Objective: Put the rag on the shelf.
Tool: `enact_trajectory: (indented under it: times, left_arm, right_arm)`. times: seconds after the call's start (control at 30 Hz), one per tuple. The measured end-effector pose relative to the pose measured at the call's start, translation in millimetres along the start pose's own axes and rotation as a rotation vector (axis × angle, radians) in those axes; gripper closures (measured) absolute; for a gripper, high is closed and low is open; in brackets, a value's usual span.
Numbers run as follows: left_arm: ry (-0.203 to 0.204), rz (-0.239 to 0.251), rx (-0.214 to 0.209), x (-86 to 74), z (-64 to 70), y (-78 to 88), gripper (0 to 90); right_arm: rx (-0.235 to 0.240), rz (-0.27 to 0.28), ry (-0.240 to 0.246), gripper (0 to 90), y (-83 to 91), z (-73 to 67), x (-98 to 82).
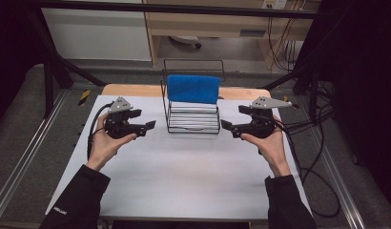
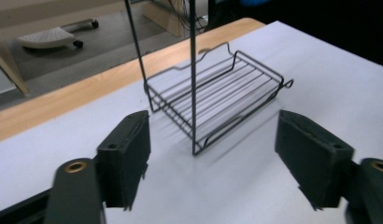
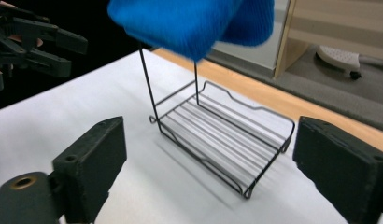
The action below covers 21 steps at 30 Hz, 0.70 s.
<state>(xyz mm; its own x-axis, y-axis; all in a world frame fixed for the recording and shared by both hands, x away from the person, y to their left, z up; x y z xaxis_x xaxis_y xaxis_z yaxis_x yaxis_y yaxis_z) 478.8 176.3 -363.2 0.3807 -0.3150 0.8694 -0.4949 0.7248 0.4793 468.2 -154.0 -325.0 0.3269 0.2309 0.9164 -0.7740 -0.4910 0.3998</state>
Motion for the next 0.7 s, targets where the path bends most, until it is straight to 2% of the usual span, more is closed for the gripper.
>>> enact_trajectory:
  times: [0.13, 0.33, 0.4, 0.6, 0.7]
  left_arm:
    - [0.013, -0.026, 0.002, -23.9, -2.7, 4.2, 19.4]
    - [0.042, -0.063, 0.021, -60.5, -6.6, 7.4, 10.4]
    - [0.050, -0.078, 0.027, -71.9, -7.2, 8.2, 8.0]
    - [0.064, -0.089, 0.032, -100.8, -5.9, 12.7, 6.6]
    - [0.067, -0.087, 0.030, -113.5, -6.3, 15.9, 6.7]
  right_arm:
    - [0.015, -0.021, -0.015, 6.5, -0.6, 1.0, -17.1]
    - [0.009, -0.044, -0.036, 4.2, -0.9, 1.8, -45.6]
    - [0.007, -0.066, -0.042, 2.8, -1.6, 2.3, -57.2]
    - [0.012, -0.121, -0.048, 1.2, -2.0, 1.2, -92.7]
    - [0.021, -0.132, -0.072, 0.9, -1.0, 1.1, -109.4]
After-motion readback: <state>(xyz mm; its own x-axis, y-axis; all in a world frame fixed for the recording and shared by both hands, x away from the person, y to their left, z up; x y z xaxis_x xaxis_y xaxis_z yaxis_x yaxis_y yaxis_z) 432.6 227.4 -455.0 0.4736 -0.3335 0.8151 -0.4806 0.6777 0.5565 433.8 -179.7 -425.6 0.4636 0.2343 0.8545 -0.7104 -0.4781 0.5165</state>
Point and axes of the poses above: each handheld gripper's, and its own axes: y roughly backward along the jaws, x roughly out of its top, z roughly to its right, the point moved 7 cm from there along -y, roughly forward along the jaws, and after that the axes turned 12 degrees about -x, right-handed, at the moved point
